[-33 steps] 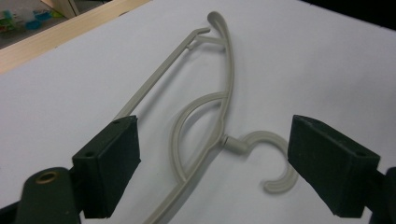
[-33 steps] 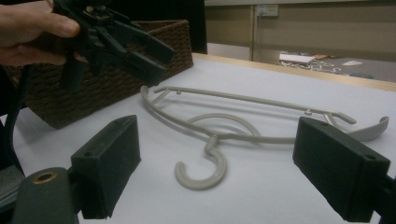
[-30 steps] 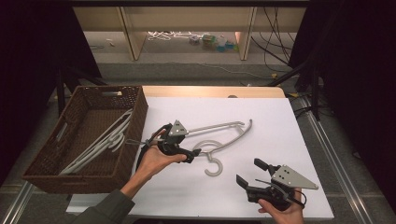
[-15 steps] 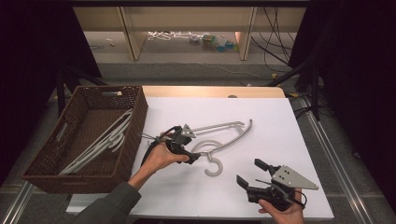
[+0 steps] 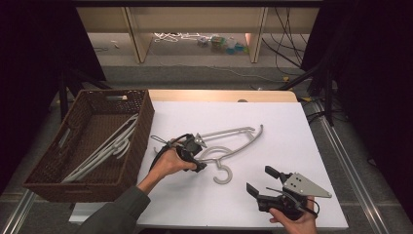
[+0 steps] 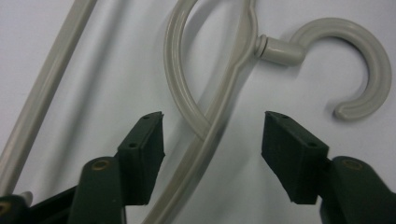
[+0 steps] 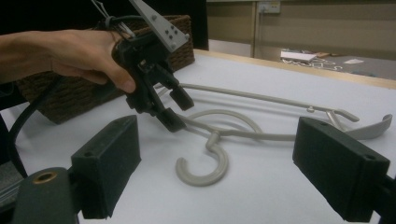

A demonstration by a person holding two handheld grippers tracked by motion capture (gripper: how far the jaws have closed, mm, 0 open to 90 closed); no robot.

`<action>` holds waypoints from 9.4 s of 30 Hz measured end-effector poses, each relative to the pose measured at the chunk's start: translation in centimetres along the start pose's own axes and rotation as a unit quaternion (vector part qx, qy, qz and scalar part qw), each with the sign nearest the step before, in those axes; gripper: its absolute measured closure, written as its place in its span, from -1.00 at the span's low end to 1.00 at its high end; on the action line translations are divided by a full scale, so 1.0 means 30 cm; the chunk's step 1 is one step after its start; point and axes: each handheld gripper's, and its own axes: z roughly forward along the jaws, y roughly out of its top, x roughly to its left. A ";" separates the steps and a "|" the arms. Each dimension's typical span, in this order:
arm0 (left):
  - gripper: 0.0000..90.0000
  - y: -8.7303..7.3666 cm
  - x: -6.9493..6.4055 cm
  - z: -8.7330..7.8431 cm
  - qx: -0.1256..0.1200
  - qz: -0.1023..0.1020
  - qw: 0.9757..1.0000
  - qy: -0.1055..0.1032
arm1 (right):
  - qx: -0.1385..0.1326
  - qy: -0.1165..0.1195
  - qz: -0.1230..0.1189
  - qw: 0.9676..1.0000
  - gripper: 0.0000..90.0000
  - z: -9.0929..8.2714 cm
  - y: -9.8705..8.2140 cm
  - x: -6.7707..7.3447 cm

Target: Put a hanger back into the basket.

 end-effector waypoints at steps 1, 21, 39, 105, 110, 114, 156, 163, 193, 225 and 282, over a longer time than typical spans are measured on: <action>-0.05 -0.001 0.001 0.002 -0.003 -0.003 1.000 -0.001 | -0.003 -0.001 0.001 1.000 -0.65 0.003 0.000 0.000; 0.56 -0.004 0.009 0.015 0.030 0.015 0.999 -0.028 | -0.005 0.007 0.010 1.000 -0.64 0.008 0.002 -0.001; 0.69 0.008 -0.008 0.015 0.041 0.061 0.997 -0.024 | -0.006 0.003 0.006 1.000 -0.63 0.001 0.004 -0.001; 0.82 0.106 -0.083 -0.496 -0.146 0.037 0.988 -0.011 | -0.003 -0.006 0.004 1.000 -0.64 -0.007 0.004 -0.007; 0.82 0.105 -0.074 -0.578 -0.156 0.041 0.987 -0.001 | -0.008 -0.001 0.006 1.000 -0.64 -0.004 0.003 -0.007; 0.82 0.099 -0.057 -0.639 -0.150 0.044 0.988 0.016 | -0.001 -0.004 0.002 1.000 -0.64 -0.005 0.003 -0.008; 0.83 -0.422 0.203 -0.915 -0.100 -0.076 0.982 0.143 | -0.012 -0.001 0.007 1.000 -0.65 0.013 -0.001 -0.005; 0.83 -0.459 0.211 -0.914 -0.102 -0.081 0.980 0.149 | -0.008 -0.003 0.006 1.000 -0.65 0.011 -0.001 -0.007; 0.83 -0.655 0.239 -0.881 -0.086 -0.121 0.979 0.138 | 0.002 -0.001 0.012 1.000 -0.65 0.016 -0.004 -0.008; 0.82 -0.727 0.271 -0.722 -0.058 -0.155 0.979 0.116 | 0.004 -0.003 0.008 1.000 -0.65 0.015 -0.003 -0.009; -0.23 -0.518 0.022 -0.751 -0.263 -0.177 0.938 0.141 | -0.011 -0.002 0.009 1.000 -0.65 0.019 -0.004 -0.009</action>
